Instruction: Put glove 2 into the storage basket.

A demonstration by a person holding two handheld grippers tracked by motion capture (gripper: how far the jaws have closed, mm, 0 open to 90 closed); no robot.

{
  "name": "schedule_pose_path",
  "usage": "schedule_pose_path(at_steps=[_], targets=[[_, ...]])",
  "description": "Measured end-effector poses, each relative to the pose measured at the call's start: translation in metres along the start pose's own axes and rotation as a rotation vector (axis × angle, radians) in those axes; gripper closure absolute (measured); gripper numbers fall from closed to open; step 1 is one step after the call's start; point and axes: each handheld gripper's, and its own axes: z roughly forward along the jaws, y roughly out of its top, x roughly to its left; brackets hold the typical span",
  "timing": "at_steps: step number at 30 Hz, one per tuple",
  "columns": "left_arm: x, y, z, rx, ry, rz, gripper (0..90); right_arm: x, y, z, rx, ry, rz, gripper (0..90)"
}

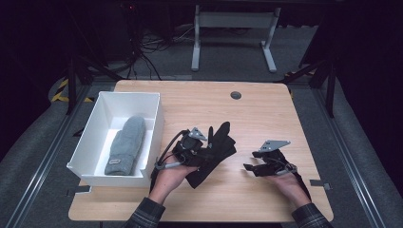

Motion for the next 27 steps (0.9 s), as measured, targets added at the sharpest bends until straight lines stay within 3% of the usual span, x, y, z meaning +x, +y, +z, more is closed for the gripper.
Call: schedule_pose_path(at_steps=[7, 15, 21, 27], targets=[[0.007, 0.011, -0.023, -0.029, 0.021, -0.023, 66.4, -0.001, -0.001, 0.004, 0.007, -0.02, 0.019, 16.1], [0.023, 0.018, -0.054, -0.057, 0.047, -0.058, 66.2, 0.006, -0.002, 0.011, 0.0, -0.062, 0.013, 10.0], [0.04, 0.016, -0.085, -0.091, 0.097, -0.098, 66.2, 0.008, -0.004, 0.017, -0.022, -0.081, 0.018, 0.0], [0.052, 0.009, -0.106, -0.124, 0.143, -0.135, 66.2, 0.008, -0.004, 0.017, -0.022, -0.081, 0.018, 0.0]])
